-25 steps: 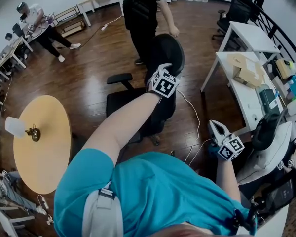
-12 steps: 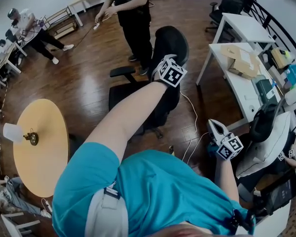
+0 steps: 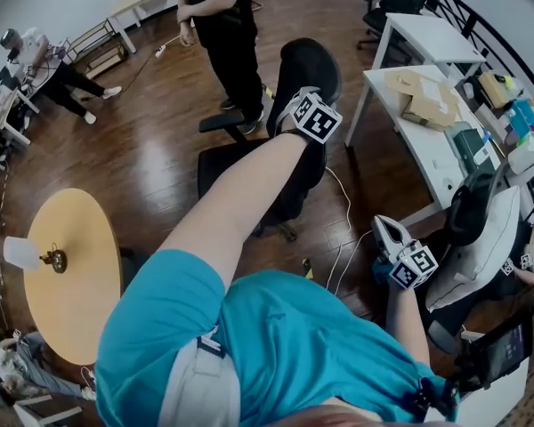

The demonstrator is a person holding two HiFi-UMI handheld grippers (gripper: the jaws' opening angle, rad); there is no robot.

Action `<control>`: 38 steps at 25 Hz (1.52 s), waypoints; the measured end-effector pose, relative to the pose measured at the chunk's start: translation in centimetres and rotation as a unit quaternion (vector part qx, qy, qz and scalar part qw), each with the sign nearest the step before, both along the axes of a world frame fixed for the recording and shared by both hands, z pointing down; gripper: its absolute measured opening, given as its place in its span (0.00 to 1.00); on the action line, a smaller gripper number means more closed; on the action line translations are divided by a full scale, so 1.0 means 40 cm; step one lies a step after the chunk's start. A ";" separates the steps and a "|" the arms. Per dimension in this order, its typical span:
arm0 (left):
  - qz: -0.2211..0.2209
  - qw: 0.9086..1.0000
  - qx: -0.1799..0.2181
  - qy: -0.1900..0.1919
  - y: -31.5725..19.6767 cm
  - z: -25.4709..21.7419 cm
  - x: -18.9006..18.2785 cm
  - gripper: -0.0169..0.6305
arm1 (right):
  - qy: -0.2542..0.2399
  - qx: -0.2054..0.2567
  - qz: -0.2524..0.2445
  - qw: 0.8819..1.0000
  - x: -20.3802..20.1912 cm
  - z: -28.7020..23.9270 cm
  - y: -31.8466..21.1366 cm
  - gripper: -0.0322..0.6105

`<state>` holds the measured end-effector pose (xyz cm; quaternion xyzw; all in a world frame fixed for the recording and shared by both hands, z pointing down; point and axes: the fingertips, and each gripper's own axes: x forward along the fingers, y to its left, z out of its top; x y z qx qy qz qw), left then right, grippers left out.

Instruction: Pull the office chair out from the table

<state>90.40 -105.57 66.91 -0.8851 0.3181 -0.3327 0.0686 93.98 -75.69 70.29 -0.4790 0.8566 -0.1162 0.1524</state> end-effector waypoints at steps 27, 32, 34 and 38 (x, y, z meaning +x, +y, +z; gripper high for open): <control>0.075 0.985 -0.033 0.149 0.120 -0.009 -0.147 0.36 | 0.006 -0.001 -0.031 1.000 -0.072 0.006 -0.026 0.05; 0.071 0.970 -0.042 0.229 0.219 -0.061 -0.380 0.25 | 0.014 0.004 -0.077 0.997 -0.191 -0.040 -0.076 0.05; 0.064 0.963 -0.041 0.258 0.264 -0.074 -0.486 0.19 | 0.020 0.006 -0.094 0.995 -0.244 -0.058 -0.090 0.05; 0.049 0.951 -0.034 0.305 0.370 -0.088 -0.718 0.07 | 0.036 0.022 -0.120 0.992 -0.375 -0.098 -0.097 0.05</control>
